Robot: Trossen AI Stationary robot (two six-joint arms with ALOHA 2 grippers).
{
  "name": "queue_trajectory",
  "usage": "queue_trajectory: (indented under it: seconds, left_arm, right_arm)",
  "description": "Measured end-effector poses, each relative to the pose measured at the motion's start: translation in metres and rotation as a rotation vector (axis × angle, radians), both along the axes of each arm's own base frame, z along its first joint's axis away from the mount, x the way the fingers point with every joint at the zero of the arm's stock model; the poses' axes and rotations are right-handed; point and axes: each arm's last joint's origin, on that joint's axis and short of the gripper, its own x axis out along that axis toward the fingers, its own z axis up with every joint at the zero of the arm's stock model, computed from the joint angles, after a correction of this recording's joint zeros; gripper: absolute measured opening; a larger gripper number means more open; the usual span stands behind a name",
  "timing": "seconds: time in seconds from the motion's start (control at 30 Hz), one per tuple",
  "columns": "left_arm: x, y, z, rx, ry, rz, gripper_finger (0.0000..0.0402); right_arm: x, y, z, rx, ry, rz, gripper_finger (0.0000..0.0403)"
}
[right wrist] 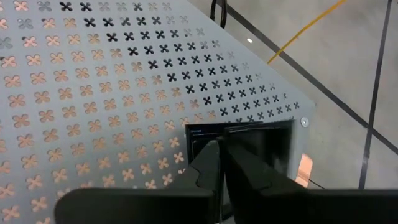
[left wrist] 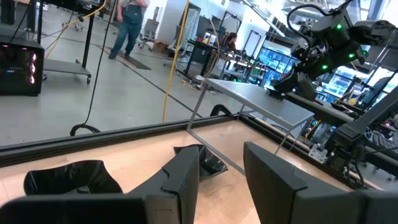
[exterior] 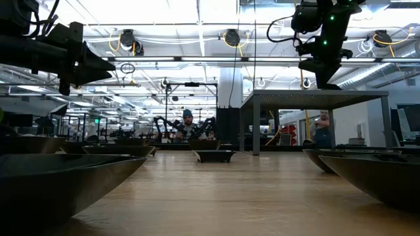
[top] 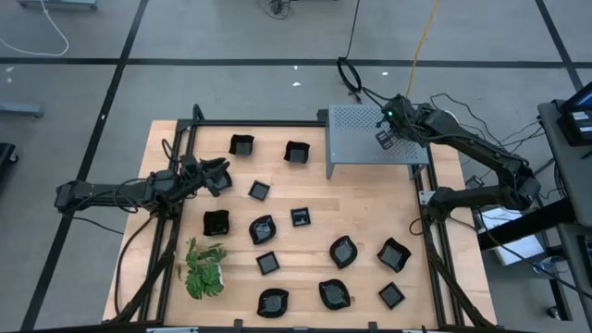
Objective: Pick & Place Mini shaped plates
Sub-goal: Stack the black square plate on the black square plate on the shelf, then put the black distorted square plate on the shelf
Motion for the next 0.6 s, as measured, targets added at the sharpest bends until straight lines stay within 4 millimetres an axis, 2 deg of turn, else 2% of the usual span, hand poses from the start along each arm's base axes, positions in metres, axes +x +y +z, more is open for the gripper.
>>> queue_trajectory:
  seconds: [0.4,0.6]
  left_arm:
    - [0.000,0.000,0.000,0.000,0.000,0.000,0.0129]
    - [0.000,0.000,0.000,0.000,0.000,0.000,0.0129]
  right_arm:
    - [-0.002,0.002,0.003,-0.012,0.007,0.024,0.0099]
    - [-0.007,0.024,0.020,-0.053,-0.092,0.084,0.0113]
